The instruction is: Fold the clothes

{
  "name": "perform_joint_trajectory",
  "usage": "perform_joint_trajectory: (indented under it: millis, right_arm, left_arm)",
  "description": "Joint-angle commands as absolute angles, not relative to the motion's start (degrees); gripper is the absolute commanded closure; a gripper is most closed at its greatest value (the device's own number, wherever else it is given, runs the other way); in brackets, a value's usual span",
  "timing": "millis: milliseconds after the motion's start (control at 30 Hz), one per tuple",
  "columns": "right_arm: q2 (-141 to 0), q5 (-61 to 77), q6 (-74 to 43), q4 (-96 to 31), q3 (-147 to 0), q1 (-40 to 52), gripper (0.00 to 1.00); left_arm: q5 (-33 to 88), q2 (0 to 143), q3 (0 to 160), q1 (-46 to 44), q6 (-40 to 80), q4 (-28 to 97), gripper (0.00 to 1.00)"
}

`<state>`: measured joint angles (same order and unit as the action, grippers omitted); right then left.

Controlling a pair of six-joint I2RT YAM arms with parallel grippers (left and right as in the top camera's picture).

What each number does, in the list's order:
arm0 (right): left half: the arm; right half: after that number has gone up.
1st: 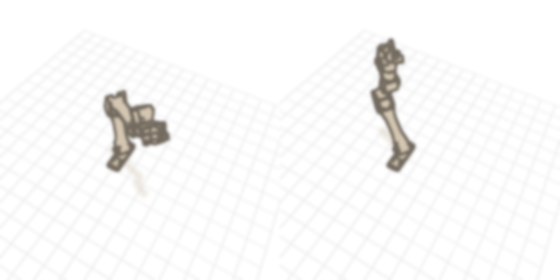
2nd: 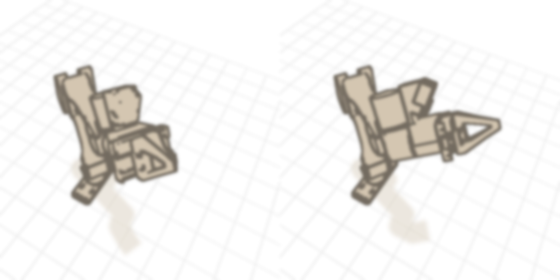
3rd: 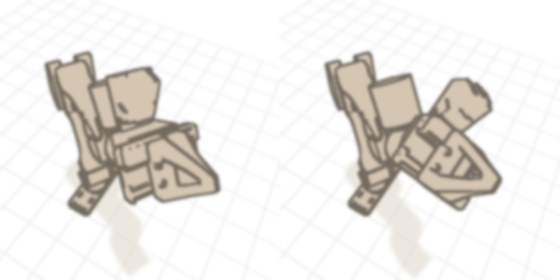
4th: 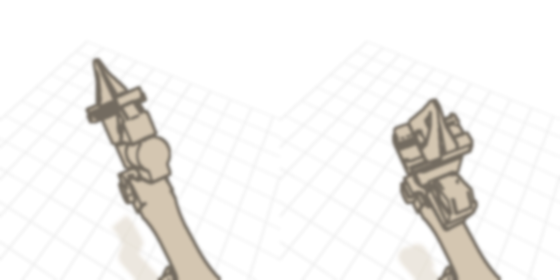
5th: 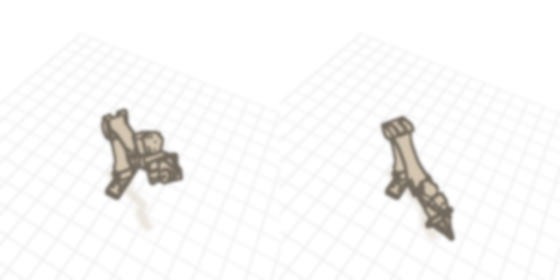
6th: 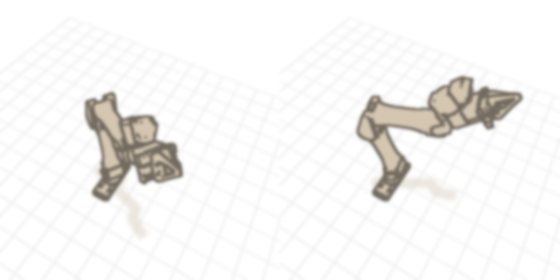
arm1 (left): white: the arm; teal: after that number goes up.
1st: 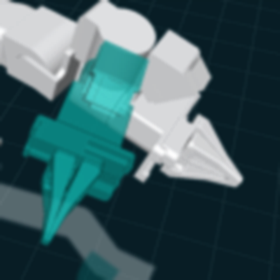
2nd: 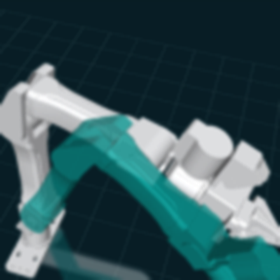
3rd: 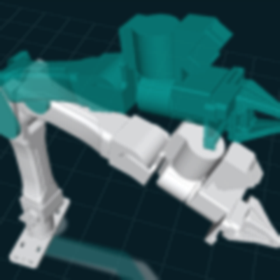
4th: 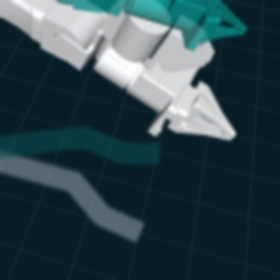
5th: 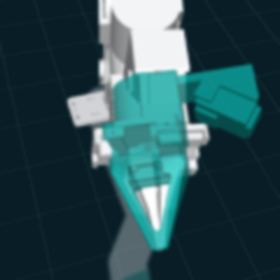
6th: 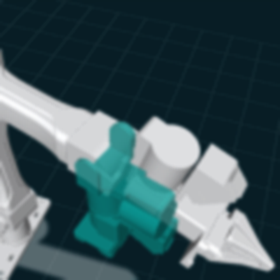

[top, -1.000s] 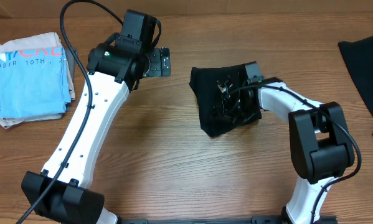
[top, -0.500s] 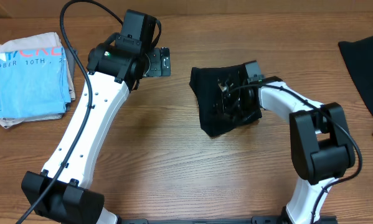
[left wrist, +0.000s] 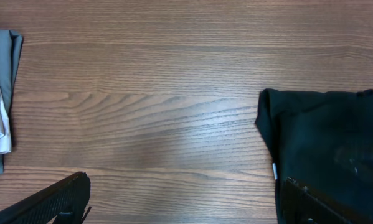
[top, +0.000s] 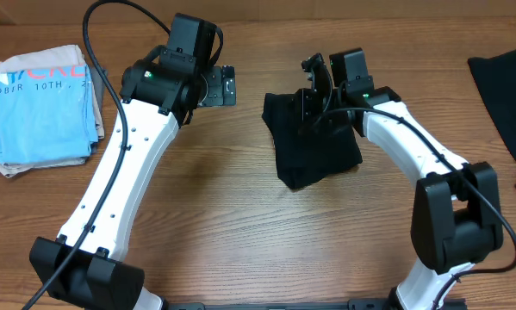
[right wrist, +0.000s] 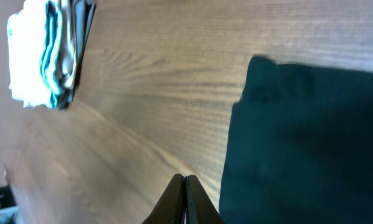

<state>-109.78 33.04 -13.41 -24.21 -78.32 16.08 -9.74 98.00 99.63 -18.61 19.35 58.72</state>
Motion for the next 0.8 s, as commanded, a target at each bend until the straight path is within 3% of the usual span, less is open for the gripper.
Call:
perform_joint_trajectory:
  millis: [0,433,633,767]
  right_arm:
    - [-113.3,29.6,-14.6,-22.0,-78.7,16.6,0.96]
    - [-124.5,26.1,-11.0,-9.0,-78.7,17.4,0.96]
    - [-120.6,37.2,-8.8,-9.1,-79.0,16.8,0.77]
    - [-113.2,38.6,-9.0,-14.9,-80.4,14.9,0.76]
  left_arm:
    - [-10.7,98.4,99.4,-18.4,19.3,58.5,0.00]
    - [-10.7,98.4,99.4,-18.4,19.3,58.5,0.00]
    - [-10.7,98.4,99.4,-18.4,19.3,58.5,0.00]
    - [-10.7,98.4,99.4,-18.4,19.3,58.5,0.00]
